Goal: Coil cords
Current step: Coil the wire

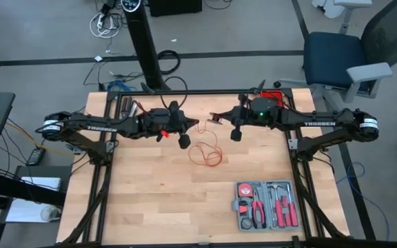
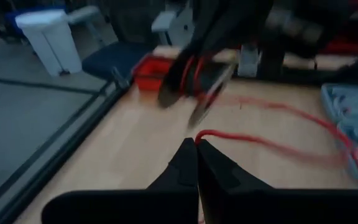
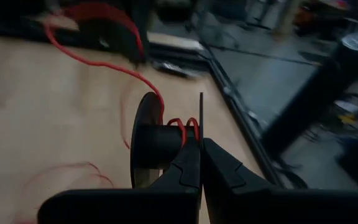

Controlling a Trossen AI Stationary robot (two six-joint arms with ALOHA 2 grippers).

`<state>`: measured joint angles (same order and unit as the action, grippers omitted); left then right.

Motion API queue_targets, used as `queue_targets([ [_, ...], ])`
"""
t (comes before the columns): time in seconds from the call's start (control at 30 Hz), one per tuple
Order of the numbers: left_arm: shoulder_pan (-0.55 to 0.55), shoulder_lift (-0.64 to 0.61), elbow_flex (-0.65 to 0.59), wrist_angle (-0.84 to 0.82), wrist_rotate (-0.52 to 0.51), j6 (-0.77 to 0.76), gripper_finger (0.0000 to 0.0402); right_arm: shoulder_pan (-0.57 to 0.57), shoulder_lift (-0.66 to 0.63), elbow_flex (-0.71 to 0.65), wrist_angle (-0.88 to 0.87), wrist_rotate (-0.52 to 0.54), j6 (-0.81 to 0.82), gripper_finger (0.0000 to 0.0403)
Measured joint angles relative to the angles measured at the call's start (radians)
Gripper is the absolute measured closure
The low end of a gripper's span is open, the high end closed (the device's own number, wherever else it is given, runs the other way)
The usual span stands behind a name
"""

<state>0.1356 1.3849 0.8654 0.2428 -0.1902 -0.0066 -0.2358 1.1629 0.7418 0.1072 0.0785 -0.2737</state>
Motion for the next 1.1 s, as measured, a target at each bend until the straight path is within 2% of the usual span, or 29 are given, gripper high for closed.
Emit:
queue_targets([
  [0.07, 0.0, 0.0, 0.0, 0.034, 0.002, -0.003, 0.0401, 0.0, 0.0, 0.0, -0.013, 0.031, -0.009, 0.0403],
  [0.23, -0.001, 0.001, 0.0, 0.028, 0.054, -0.048, 0.0401, 0.001, 0.0, 0.0, 0.022, 0.031, 0.024, 0.0403],
  [0.77, -0.009, 0.001, 0.0, 0.136, 0.058, -0.024, 0.0401, 0.101, 0.0, 0.0, 0.006, 0.127, 0.017, 0.0403],
  [0.97, -0.016, 0.001, 0.023, 0.134, 0.059, -0.028, 0.0401, 0.14, 0.001, 0.0, -0.036, 0.309, -0.027, 0.0403],
  [1.1, -0.033, 0.006, 0.036, 0.147, 0.06, -0.057, 0.0401, 0.144, 0.01, 0.0, 0.017, 0.333, -0.026, 0.0403],
])
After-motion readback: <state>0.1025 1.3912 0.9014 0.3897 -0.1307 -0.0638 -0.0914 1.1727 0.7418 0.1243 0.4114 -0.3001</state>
